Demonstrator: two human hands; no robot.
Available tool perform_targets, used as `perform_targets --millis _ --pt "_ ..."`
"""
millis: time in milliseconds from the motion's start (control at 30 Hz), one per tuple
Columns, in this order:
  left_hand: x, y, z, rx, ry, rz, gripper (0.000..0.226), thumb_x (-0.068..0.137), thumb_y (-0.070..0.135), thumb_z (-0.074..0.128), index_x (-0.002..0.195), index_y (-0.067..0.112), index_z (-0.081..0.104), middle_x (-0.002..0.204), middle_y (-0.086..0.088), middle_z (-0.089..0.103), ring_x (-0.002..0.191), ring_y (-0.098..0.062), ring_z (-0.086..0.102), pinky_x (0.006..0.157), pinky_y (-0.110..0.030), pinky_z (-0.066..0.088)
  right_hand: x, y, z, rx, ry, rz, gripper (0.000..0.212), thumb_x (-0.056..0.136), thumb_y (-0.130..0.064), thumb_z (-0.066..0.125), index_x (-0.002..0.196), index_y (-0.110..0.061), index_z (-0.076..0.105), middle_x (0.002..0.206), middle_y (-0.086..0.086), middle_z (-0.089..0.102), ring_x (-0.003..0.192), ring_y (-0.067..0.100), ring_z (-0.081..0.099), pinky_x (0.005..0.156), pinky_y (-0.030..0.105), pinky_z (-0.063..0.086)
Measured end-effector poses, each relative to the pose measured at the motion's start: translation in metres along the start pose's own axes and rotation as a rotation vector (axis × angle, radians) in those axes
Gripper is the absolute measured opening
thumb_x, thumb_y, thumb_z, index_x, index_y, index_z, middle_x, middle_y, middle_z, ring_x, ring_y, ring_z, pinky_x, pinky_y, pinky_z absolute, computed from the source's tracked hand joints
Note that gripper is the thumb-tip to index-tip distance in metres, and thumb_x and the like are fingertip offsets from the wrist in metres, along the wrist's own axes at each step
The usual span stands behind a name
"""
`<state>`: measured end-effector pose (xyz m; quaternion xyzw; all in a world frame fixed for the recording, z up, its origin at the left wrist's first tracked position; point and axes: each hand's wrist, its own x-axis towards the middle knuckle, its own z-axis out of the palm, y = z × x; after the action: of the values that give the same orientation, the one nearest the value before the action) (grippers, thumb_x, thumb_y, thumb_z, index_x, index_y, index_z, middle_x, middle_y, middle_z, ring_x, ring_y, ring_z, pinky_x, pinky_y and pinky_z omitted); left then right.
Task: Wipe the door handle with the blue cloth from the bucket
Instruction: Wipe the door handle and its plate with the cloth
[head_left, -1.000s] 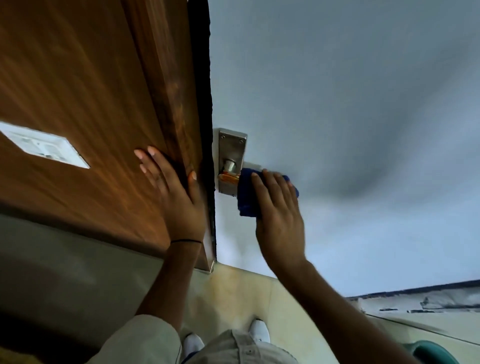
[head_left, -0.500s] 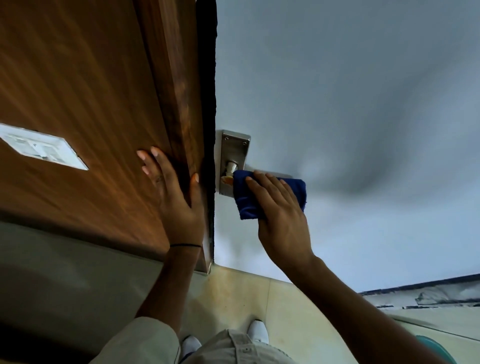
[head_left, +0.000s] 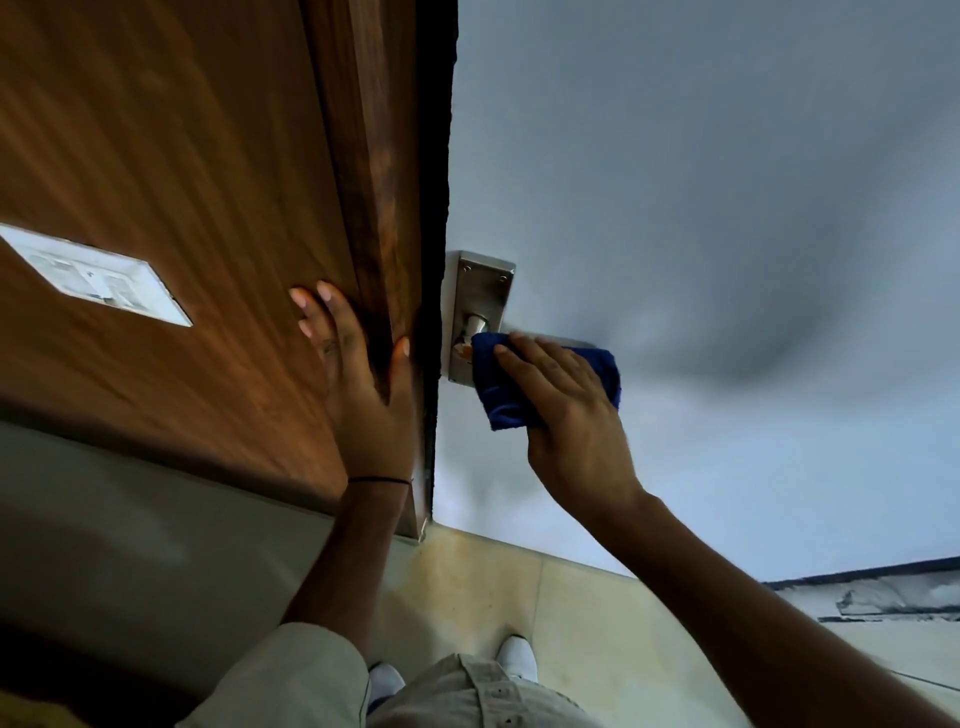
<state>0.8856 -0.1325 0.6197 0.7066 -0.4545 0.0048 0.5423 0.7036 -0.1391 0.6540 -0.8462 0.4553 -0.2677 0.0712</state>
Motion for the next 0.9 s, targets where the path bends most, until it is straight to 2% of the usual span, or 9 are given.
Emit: perform_targets --millis 100,167,233,400,467,600,733,833,900 --pt "0.0 0.004 -0.001 -0.023 0.002 0.003 0.074 0.097 0.027 0.059 0.151 0.0 0.016 0.161 -0.023 0.01 0.151 -0.032 0.009 0.122 -0.047 0.019 0.02 -0.018 0.011 -0.04 -0.033 -0.033 0.057 0.086 -0.002 0.049 0.141 -0.015 0.053 0.147 0.008 0.052 0.138 0.03 0.045 0.113 0.05 0.037" --pt "0.0 0.003 -0.002 -0.047 -0.005 -0.003 0.074 0.097 0.027 0.059 0.152 0.001 0.016 0.162 -0.022 0.009 0.151 -0.031 0.009 0.121 -0.049 0.021 0.033 -0.03 0.021 -0.072 -0.071 -0.07 0.055 0.088 -0.012 0.033 0.139 -0.015 0.055 0.147 0.009 0.053 0.139 0.033 0.044 0.116 0.049 0.033" --pt "-0.001 0.0 -0.003 -0.034 -0.008 0.001 0.075 0.097 0.03 0.06 0.152 0.004 0.016 0.162 -0.019 0.01 0.152 -0.029 0.01 0.119 -0.051 0.026 0.037 -0.034 0.023 -0.084 -0.096 -0.104 0.059 0.087 -0.017 0.026 0.137 -0.014 0.056 0.146 0.009 0.054 0.139 0.035 0.043 0.115 0.049 0.031" --pt "0.0 -0.002 -0.004 -0.015 0.0 0.005 0.076 0.096 0.032 0.06 0.153 0.006 0.016 0.162 -0.018 0.011 0.152 -0.027 0.011 0.12 -0.05 0.026 0.017 -0.001 -0.001 0.051 -0.039 -0.093 0.057 0.082 0.001 0.052 0.137 -0.012 0.057 0.144 0.006 0.056 0.135 0.024 0.05 0.11 0.047 0.041" --pt "0.0 0.0 -0.004 -0.018 -0.006 -0.003 0.076 0.097 0.031 0.059 0.153 0.005 0.016 0.162 -0.018 0.01 0.152 -0.028 0.01 0.121 -0.047 0.024 0.008 0.012 -0.008 0.087 -0.028 -0.074 0.058 0.082 0.002 0.053 0.138 -0.012 0.057 0.145 0.005 0.055 0.135 0.021 0.05 0.108 0.046 0.042" --pt "0.0 0.0 -0.001 0.031 -0.002 0.01 0.074 0.099 0.034 0.054 0.153 0.005 0.013 0.162 -0.02 0.009 0.152 -0.03 0.01 0.119 -0.052 0.026 0.017 0.002 0.003 0.066 -0.004 -0.053 0.055 0.085 -0.002 0.053 0.138 -0.014 0.057 0.143 0.004 0.057 0.133 0.023 0.052 0.108 0.046 0.042" --pt "0.0 0.0 -0.002 0.054 0.0 0.028 0.074 0.099 0.033 0.055 0.152 0.004 0.015 0.162 -0.021 0.01 0.151 -0.03 0.011 0.12 -0.05 0.024 0.032 -0.013 0.013 0.043 -0.066 -0.08 0.055 0.087 -0.006 0.053 0.141 -0.017 0.054 0.146 0.004 0.054 0.133 0.026 0.052 0.11 0.046 0.042" --pt "0.0 -0.001 -0.004 0.011 -0.015 0.027 0.075 0.098 0.032 0.057 0.153 0.004 0.014 0.162 -0.02 0.008 0.152 -0.029 0.009 0.12 -0.049 0.025 0.019 0.008 -0.002 0.072 -0.075 -0.103 0.056 0.086 -0.004 0.052 0.141 -0.016 0.054 0.145 0.003 0.055 0.133 0.024 0.052 0.108 0.045 0.042" --pt "-0.001 0.001 -0.004 -0.005 -0.01 0.014 0.075 0.097 0.031 0.058 0.153 0.004 0.015 0.162 -0.02 0.008 0.152 -0.028 0.009 0.122 -0.043 0.022 0.005 0.025 -0.013 0.123 -0.031 -0.071 0.055 0.085 -0.002 0.051 0.138 -0.014 0.056 0.142 0.002 0.058 0.129 0.023 0.055 0.105 0.042 0.045"
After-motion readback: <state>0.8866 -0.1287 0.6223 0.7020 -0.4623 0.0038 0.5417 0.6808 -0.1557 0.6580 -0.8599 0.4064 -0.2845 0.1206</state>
